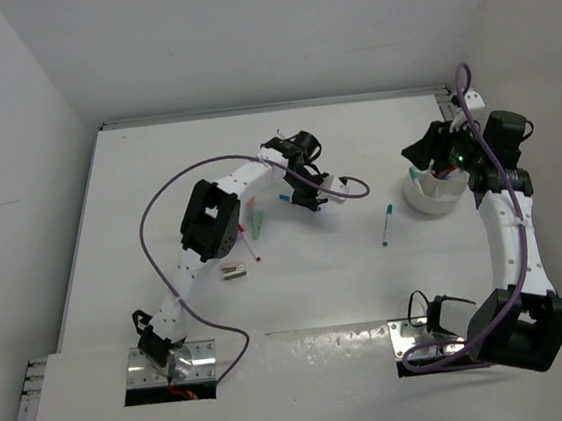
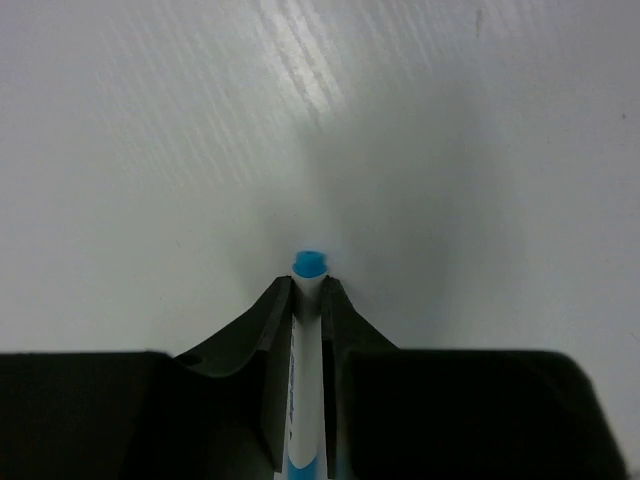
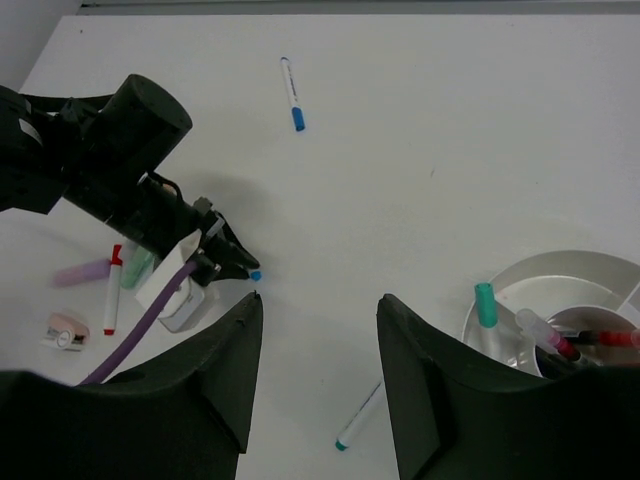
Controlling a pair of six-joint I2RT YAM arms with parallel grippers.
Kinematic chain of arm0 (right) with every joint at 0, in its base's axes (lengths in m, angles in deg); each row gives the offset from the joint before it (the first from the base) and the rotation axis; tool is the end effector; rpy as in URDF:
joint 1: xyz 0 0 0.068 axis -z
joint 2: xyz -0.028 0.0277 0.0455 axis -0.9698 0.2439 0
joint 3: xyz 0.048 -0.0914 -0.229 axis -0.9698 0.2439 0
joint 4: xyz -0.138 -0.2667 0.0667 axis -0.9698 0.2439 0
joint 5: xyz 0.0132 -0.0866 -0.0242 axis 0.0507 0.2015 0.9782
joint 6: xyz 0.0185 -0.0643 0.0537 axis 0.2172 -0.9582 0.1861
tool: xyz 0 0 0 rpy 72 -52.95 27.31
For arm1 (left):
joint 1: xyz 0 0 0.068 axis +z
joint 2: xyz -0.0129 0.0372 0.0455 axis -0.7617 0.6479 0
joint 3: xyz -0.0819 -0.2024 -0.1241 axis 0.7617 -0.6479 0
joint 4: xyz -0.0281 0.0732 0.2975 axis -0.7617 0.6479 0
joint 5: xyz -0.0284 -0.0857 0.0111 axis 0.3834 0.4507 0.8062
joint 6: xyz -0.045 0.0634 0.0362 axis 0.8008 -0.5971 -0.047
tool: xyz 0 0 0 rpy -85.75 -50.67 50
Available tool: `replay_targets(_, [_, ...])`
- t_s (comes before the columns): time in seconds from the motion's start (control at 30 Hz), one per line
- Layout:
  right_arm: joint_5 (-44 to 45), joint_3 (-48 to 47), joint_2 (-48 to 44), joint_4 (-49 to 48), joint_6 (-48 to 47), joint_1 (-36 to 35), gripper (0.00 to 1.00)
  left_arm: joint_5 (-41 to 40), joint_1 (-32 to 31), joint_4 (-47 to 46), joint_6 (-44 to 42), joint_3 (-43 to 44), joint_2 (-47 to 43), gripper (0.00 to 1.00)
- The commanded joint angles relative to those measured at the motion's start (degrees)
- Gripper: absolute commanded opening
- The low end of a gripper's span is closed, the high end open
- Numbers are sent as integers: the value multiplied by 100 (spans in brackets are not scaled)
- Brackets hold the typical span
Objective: Sort the stationery into containers
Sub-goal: Pick up the pen from the center of the board.
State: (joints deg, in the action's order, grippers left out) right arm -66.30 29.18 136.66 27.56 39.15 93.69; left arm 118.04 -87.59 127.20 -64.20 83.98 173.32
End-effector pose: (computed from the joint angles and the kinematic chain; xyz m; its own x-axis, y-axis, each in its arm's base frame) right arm 0.3364 -0.0572 0.2830 -0.4524 0.2694 -0.8502 -0.2507 0.8764 0.4111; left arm 0.4086 -0.3704 0.0952 0.3027 0.7494 -0.5889 0.9434 -0.3233 0.0736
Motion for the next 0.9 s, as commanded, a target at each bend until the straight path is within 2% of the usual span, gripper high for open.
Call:
replay_targets(0.0, [-156,-169,-81,-66,19,48,49,-192,-175,748,-489,-23,243,15])
replay_targets(0.07, [-165,-186,-81,-57,36,48,49,-263,-210,749,-524,-207,147,11])
replay_targets(0.17, [-226,-239,-81,-13,159,48,49,-447,-315,363,-568,-926,-282,4])
replay_targets(0.2, [-279,-248,-98,5,229,48,48,-508,-411,170,-560,-1477,-675,1])
replay_targets(0.27, [-376,-239,-81,101,458,13,48,-727,-509,-567,-621,-2138,-1160,0])
replay_targets(0.3, [-472,-222,-63,162,545,-22,48,-807,-631,-839,-708,-2489,-1685,0])
replay_targets(0.33, [-525,-213,-55,241,651,-57,48,-930,-719,-1373,-900,-3172,-1960,0])
replay_targets(0.4, [-622,-125,-11,452,766,-250,49,-1386,-1009,-1807,-1252,-3834,-2731,0])
replay_targets(0.43, [-718,-81,7,514,844,-321,50,-1501,-1114,-2235,-1402,-4177,-2988,0])
replay_targets(0.5, [-780,59,25,655,941,-636,52,-1643,-1352,-2511,-1841,-4960,-3665,0])
replay_targets(0.57, [-851,261,60,638,1152,-988,59,-1747,-1545,-2714,-1992,-5286,-3974,0])
replay_targets(0.63, [-833,367,130,498,1371,-1426,63,-1801,-1835,-2600,-1949,-5253,-4177,0])
replay_targets(0.73, [-711,429,366,374,1583,-2006,68,-1967,-2213,-2591,-1852,-5235,-4397,0])
replay_targets(0.87, [-631,228,875,339,1645,-2386,71,-2012,-2670,-2469,-1694,-5130,-4555,0])
